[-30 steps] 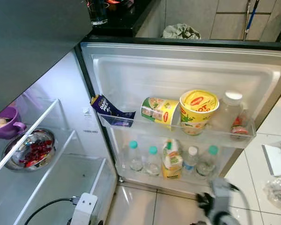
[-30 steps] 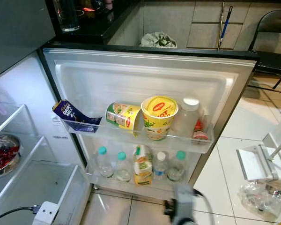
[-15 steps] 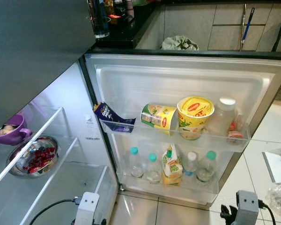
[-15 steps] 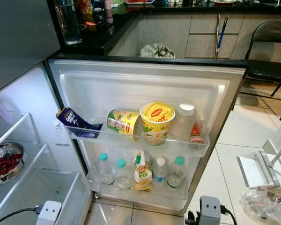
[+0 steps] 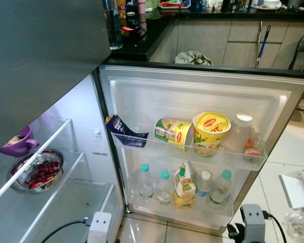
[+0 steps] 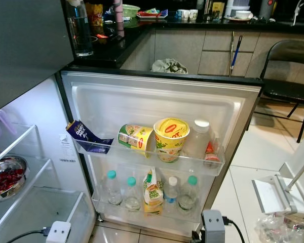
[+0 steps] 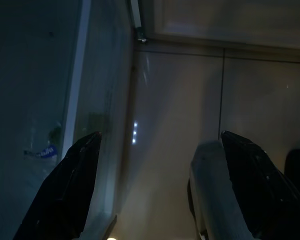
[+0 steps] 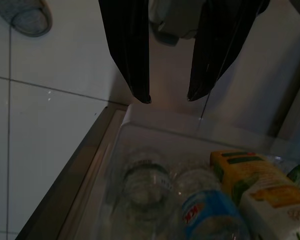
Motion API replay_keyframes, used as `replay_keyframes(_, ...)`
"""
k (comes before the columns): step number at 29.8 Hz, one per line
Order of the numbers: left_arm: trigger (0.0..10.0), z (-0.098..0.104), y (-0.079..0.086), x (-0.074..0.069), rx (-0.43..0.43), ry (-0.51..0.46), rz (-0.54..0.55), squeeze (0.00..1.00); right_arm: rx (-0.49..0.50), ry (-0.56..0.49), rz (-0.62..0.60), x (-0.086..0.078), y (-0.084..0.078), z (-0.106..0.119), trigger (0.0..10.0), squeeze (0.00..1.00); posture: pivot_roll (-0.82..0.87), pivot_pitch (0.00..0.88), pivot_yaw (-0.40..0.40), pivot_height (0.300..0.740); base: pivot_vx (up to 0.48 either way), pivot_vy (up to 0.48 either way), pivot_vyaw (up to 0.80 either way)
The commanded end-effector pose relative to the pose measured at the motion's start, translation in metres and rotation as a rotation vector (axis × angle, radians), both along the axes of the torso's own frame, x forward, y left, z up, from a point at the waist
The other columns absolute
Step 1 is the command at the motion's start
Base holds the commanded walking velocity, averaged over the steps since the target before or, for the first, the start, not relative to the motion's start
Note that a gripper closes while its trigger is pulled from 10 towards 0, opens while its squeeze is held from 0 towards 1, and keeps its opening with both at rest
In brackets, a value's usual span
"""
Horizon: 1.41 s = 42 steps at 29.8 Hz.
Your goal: Restocking fridge
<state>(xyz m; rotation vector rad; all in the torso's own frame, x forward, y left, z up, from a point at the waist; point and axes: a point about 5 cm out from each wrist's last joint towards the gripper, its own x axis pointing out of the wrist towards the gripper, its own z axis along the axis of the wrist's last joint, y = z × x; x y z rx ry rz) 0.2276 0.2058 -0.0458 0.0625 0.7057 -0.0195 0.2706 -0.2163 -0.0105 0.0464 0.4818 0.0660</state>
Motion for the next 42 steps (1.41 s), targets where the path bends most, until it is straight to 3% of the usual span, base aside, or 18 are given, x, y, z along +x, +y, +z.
replay_keyframes(1,10.0,-0.005,-0.001,-0.007,-0.001,0.018,0.006,0.00,-0.001,0.044,0.004,-0.007,-0.002,-0.007,10.0,0.00,-0.09,0.081,-0.081,0.626,0.000,0.000,0.00)
replay_keyframes(7,10.0,-0.003,0.002,-0.004,0.022,0.008,-0.007,0.00,0.064,0.039,-0.056,-0.016,-0.004,-0.012,10.0,0.00,-0.09,0.084,-0.061,0.646,0.000,0.000,0.00)
replay_keyframes(15,10.0,-0.001,0.000,0.001,0.024,0.006,-0.024,0.00,0.067,0.060,-0.093,-0.024,-0.005,-0.019,10.0,0.00,-0.10,0.086,-0.034,0.651,0.000,0.000,0.00)
replay_keyframes(29,10.0,-0.001,-0.003,0.003,0.022,0.006,-0.036,0.00,0.106,0.034,-0.089,-0.023,-0.001,-0.017,10.0,0.00,-0.10,0.090,-0.030,0.651,0.000,0.000,0.00)
replay_keyframes(36,10.0,-0.002,-0.004,0.002,0.018,0.006,-0.038,0.00,0.115,0.024,-0.062,-0.021,0.003,-0.016,10.0,0.00,-0.10,0.092,-0.027,0.681,0.000,0.000,0.00)
replay_keyframes(42,10.0,-0.001,-0.004,0.004,0.013,0.000,-0.037,0.00,0.113,0.012,-0.057,-0.021,0.006,-0.016,10.0,0.00,-0.10,0.093,-0.025,0.681,0.000,0.000,0.00)
